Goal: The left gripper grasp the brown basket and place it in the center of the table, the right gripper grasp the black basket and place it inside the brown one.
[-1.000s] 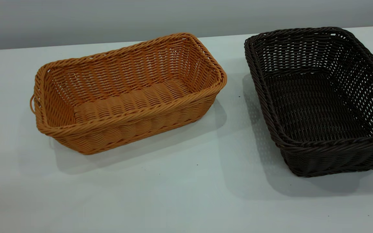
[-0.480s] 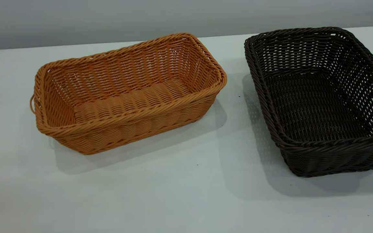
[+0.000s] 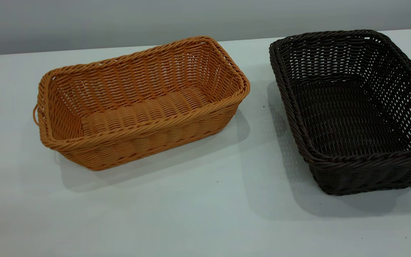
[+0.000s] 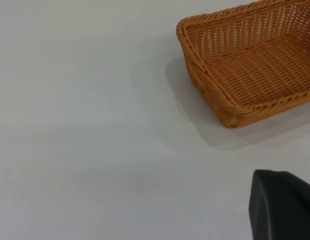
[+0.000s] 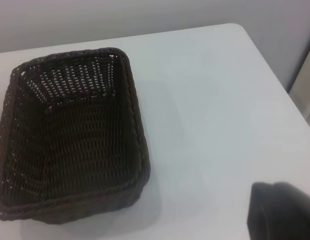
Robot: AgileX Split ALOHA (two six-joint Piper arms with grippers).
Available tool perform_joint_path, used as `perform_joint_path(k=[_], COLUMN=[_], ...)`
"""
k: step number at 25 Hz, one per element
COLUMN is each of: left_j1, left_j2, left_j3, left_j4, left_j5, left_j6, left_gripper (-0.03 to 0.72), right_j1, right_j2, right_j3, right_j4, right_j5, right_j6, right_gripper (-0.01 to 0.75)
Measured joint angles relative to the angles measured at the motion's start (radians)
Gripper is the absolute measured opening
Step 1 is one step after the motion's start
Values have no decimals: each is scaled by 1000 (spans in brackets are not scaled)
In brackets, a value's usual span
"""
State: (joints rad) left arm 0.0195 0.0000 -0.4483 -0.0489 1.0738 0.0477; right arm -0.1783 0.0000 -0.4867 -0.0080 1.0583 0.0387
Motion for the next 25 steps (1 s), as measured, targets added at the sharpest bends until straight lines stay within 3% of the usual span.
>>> perform_joint_path(k=[15, 19, 25], left_j1=[-2, -3, -3], left_j2=[5, 66, 215], left_j3=[-36, -106, -195], left_j4=[-65, -142, -211], left_j5=[5, 1, -53], left_j6=[88, 204, 376], left_gripper=[0, 86, 349], right_j1=[0, 0, 0], right_j2=[0, 18, 159], right_j3=[-24, -88, -199], right_j4=[79, 131, 215], right_j5=[14, 70, 73], right_j6=[-24, -114, -174], right_gripper=[26, 142, 435])
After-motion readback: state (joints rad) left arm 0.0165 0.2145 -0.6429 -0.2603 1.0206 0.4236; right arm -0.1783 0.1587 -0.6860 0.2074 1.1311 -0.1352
